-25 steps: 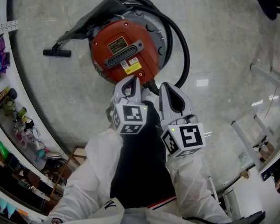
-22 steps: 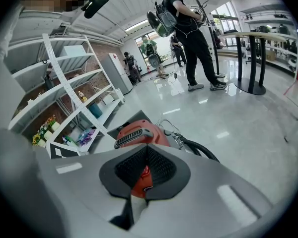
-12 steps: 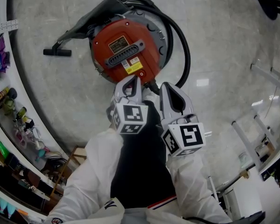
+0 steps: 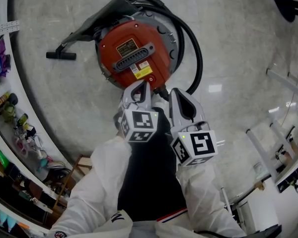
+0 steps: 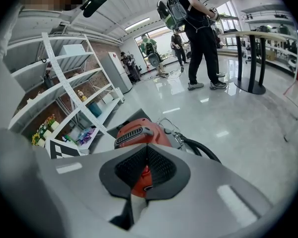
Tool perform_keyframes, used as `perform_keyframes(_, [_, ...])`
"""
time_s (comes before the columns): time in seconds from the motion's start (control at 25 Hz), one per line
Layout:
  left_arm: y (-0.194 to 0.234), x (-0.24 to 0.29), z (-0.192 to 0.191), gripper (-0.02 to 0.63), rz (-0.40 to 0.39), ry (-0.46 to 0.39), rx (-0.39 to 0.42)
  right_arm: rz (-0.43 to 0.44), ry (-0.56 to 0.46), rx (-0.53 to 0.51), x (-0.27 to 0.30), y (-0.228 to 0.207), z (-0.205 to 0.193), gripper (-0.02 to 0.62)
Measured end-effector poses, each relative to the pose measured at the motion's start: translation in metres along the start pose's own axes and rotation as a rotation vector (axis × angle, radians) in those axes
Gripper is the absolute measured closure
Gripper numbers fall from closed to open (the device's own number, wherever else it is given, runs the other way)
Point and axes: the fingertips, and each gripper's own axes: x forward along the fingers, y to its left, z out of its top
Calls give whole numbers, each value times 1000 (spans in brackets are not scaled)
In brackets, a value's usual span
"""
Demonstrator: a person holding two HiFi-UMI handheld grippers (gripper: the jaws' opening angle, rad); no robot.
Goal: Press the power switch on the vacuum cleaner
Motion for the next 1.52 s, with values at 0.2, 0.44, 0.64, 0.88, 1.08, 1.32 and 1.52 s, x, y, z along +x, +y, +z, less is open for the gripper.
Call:
perform_keyframes(0.2, [2, 1, -6, 603, -4, 14, -24, -5, 0, 2, -1, -2, -2, 595])
perform_keyframes(0.44, [4, 3, -5, 603, -8, 10, -36, -11, 4, 7, -1, -5, -5, 595])
perform_keyframes(0.64, [3, 2, -5, 603, -10, 10, -37, -10, -2, 6, -5, -3, -4, 595])
perform_keyframes(0.88, [3, 4, -6, 603, -25, -4, -42, -12, -3, -4, -6, -5, -5, 595])
perform_keyframes(1.08, [15, -2, -9, 606, -71, 6, -123, -16, -17, -12, -14, -6, -2, 595])
perform_keyframes(1.32, [18, -26, -18, 606, -61, 21, -85, -27, -31, -29, -33, -6, 5, 595])
perform_keyframes(1.52, [12, -49, -12, 606, -72, 13, -86, -35, -52, -52, -55, 0, 22, 595])
